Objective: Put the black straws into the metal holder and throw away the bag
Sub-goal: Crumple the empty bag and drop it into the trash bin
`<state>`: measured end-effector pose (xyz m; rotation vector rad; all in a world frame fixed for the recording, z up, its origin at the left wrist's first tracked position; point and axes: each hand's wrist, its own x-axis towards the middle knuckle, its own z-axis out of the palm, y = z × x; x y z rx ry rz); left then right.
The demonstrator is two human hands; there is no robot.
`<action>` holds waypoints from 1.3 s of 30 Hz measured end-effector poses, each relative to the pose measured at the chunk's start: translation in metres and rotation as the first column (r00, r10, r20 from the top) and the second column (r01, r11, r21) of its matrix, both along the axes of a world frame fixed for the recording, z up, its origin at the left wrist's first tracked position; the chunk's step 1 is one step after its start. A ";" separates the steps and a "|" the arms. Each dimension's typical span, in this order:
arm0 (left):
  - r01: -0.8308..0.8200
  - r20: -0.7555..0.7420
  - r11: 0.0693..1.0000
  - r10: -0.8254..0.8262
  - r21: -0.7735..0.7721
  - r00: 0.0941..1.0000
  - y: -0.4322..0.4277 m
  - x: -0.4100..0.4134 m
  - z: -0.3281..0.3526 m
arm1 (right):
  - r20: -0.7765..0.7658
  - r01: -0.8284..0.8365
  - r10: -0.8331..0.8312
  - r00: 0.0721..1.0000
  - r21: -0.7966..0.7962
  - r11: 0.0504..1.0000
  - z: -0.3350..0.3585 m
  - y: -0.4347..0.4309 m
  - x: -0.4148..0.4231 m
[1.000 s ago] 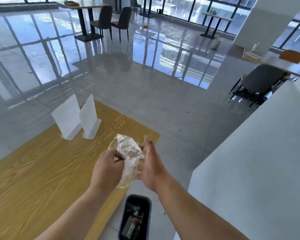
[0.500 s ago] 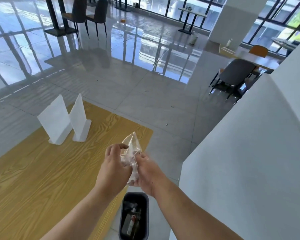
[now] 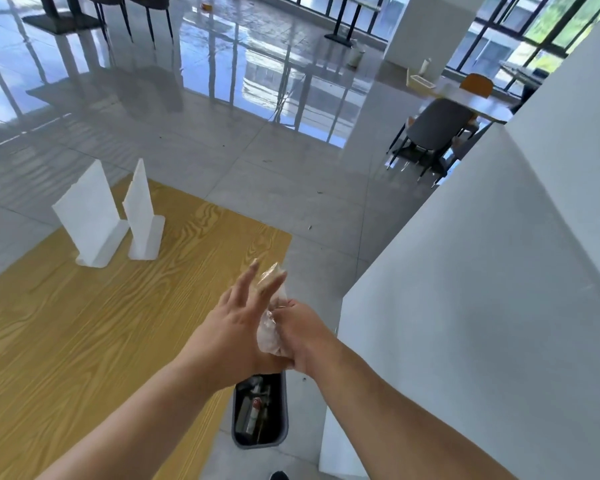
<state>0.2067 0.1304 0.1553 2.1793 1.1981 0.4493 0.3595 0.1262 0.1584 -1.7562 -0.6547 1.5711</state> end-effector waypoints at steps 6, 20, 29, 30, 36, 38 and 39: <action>-0.064 -0.086 0.983 0.079 0.173 0.993 0.004 0.019 -0.022 | -0.325 0.069 -0.062 0.944 0.010 0.998 -0.016 0.001 0.019; -0.301 0.117 0.948 0.312 -0.108 0.943 0.001 0.085 -0.113 | -0.584 -0.051 0.053 0.810 0.020 0.999 -0.097 0.005 0.075; -0.131 -0.294 0.983 0.088 -0.130 0.952 0.014 0.051 -0.180 | -0.171 0.026 -0.028 0.985 -0.016 1.000 -0.166 0.020 0.084; -0.117 -0.315 0.986 0.073 -0.122 0.946 0.014 0.045 -0.188 | -0.135 0.022 -0.025 0.991 -0.019 1.000 -0.175 0.021 0.084; -0.075 -0.316 0.994 0.097 0.081 0.944 0.015 0.012 -0.228 | 0.072 -0.022 0.023 0.997 -0.015 1.000 -0.231 0.030 0.087; -0.215 -0.317 0.975 0.219 0.049 0.923 0.020 0.003 -0.243 | 0.145 -0.010 0.016 0.989 -0.038 0.999 -0.254 0.031 0.092; -0.265 -0.347 0.963 0.263 0.044 0.900 0.023 0.003 -0.249 | 0.185 -0.007 0.017 0.983 -0.053 0.999 -0.266 0.030 0.094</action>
